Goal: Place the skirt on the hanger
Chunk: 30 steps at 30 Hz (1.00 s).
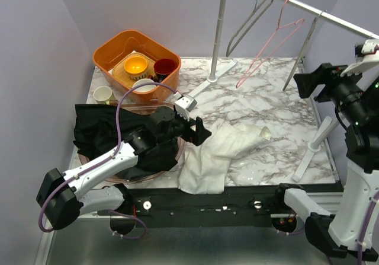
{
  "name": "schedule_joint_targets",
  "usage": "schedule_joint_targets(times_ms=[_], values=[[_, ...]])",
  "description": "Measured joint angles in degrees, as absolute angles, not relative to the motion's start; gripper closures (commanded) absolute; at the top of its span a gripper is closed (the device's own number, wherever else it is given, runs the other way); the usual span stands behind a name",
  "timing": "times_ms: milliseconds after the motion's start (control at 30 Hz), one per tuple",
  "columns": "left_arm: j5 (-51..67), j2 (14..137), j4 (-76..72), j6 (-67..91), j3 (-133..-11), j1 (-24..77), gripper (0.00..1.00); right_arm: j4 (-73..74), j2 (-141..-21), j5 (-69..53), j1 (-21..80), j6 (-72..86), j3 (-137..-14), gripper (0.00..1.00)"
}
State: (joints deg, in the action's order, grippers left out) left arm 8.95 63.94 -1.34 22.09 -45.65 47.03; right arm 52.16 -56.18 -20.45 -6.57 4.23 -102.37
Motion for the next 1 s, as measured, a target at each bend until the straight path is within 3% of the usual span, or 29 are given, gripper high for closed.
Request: schedule_joint_targets(times_ms=[400, 633, 833, 1000], values=[[9.4, 61.5, -1.2, 22.1, -45.2, 47.0, 0.05, 48.5, -72.4, -15.1, -6.8, 16.2, -111.4, 0.28], [9.4, 60.2, -1.2, 22.1, -43.7, 47.0, 0.05, 48.5, -74.8, -12.9, -6.8, 17.1, -111.5, 0.37], [9.4, 60.2, -1.2, 21.9, -43.5, 46.9, 0.05, 48.3, -75.4, -11.8, -6.8, 17.1, -111.5, 0.51], [9.4, 59.9, -1.2, 21.8, -43.2, 46.9, 0.05, 48.0, -76.8, -11.6, -6.8, 17.0, -111.5, 0.7]])
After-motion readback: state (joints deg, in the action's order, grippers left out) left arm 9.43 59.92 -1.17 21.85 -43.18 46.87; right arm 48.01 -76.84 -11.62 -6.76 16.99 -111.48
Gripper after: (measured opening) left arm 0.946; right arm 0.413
